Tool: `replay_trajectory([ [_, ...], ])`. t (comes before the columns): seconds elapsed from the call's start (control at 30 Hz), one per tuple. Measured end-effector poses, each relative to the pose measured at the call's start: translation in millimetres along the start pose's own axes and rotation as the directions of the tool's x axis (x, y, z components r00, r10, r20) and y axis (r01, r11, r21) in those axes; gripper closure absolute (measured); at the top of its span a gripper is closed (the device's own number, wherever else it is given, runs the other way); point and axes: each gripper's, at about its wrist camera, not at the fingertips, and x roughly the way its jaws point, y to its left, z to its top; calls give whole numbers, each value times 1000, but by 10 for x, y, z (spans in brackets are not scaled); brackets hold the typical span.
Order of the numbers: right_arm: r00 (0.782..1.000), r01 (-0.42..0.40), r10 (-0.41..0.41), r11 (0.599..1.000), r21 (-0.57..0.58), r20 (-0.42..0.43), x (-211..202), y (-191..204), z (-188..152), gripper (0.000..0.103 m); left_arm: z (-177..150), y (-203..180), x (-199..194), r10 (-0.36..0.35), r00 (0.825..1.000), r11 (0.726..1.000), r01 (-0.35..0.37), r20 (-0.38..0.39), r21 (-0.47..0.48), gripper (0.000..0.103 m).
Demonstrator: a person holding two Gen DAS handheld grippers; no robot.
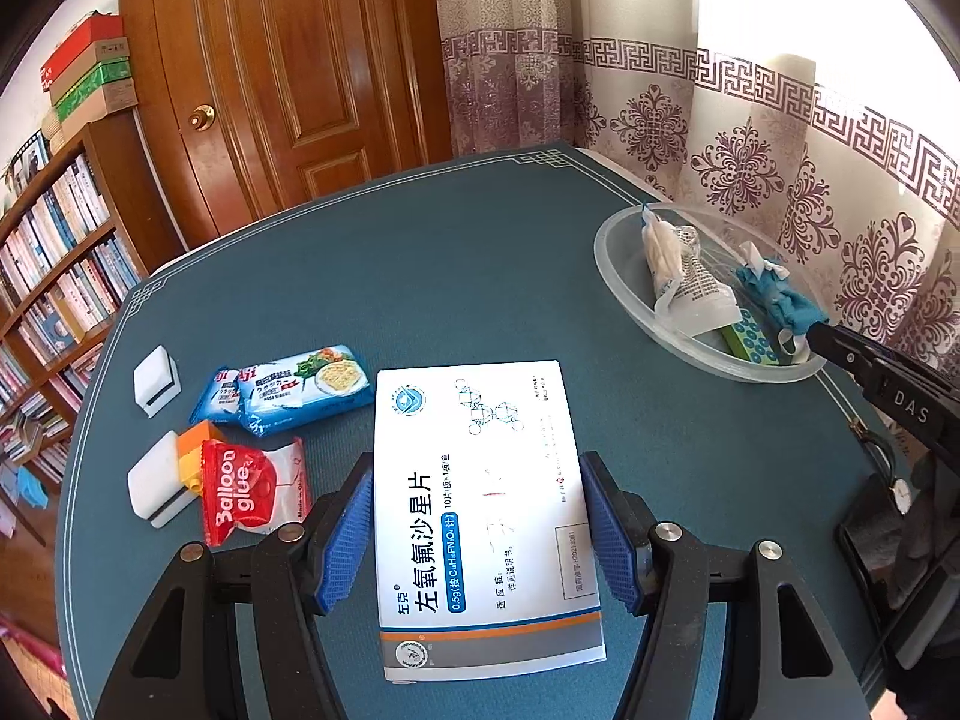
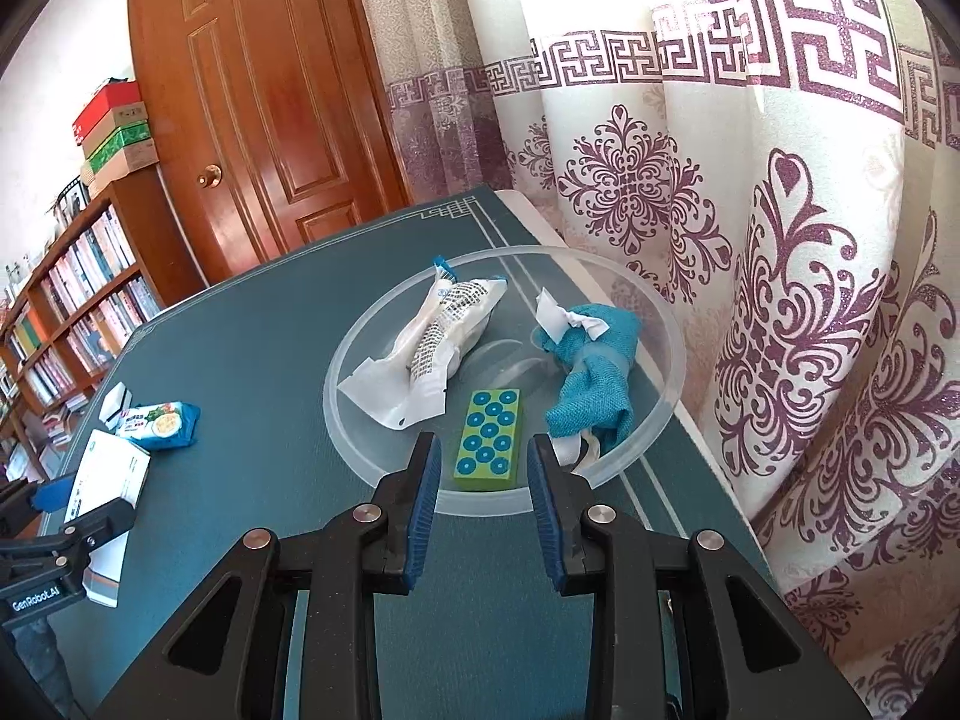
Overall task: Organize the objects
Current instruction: 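Carry the green dotted card into the bowl and open the right tool, then carry the white medicine box into the bowl and open the left tool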
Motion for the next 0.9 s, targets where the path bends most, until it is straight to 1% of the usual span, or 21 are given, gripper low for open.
replay_trajectory([
  [0.3,1000,-13,13,1000,0,-13,-29,-63,-100,71,359,-369,74,-85,996,995,84,31,51,35],
  [0.53,1000,-22,22,1000,12,-21,-34,-124,-153,71,675,-698,191,-175,984,982,172,42,73,35],
  [0.7,999,-23,24,999,38,-21,-38,-198,-164,71,854,-928,316,-216,976,973,212,35,92,35],
  [0.9,1000,-17,18,999,49,-22,-22,-242,-155,71,992,-1178,457,-256,966,960,251,28,121,35],
])
